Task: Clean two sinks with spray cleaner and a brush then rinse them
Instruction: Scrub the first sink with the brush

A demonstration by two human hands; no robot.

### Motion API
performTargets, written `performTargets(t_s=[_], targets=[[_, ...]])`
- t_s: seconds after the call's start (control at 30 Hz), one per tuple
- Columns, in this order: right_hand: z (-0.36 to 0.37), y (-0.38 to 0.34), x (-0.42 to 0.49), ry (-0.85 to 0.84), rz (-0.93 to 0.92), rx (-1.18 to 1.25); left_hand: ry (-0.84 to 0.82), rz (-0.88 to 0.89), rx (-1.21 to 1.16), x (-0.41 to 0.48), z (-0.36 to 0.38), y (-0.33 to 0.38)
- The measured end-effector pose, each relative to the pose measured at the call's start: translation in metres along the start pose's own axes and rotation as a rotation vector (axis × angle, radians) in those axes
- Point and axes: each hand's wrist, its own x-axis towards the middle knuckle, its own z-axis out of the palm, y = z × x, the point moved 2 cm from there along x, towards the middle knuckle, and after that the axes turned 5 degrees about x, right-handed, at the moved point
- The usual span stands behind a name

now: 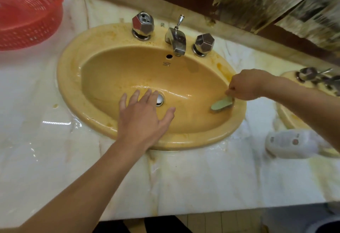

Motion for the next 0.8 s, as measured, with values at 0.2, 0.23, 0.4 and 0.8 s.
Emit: performTargets(t_s=[0.2,0.23,0.4,0.8], targets=[[0.009,-0.006,-0.006,-0.149,-0.194,0.109,-0.106,0.001,0.164,-0.001,0.026,0.014],[0.005,-0.005,0.001,-0.138,-0.211,0.094,-0.098,0.006,0.186,0.000,0.028,0.014],[0.003,0.000,0.022,-0.429,-0.222,0.286,-0.070,-0.004,0.212,0.001,0.025,0.020],[0.022,0.004,0.027,-0.329,-0.411,0.322,0.033,-0.038,0.190,0.000,0.027,0.020]])
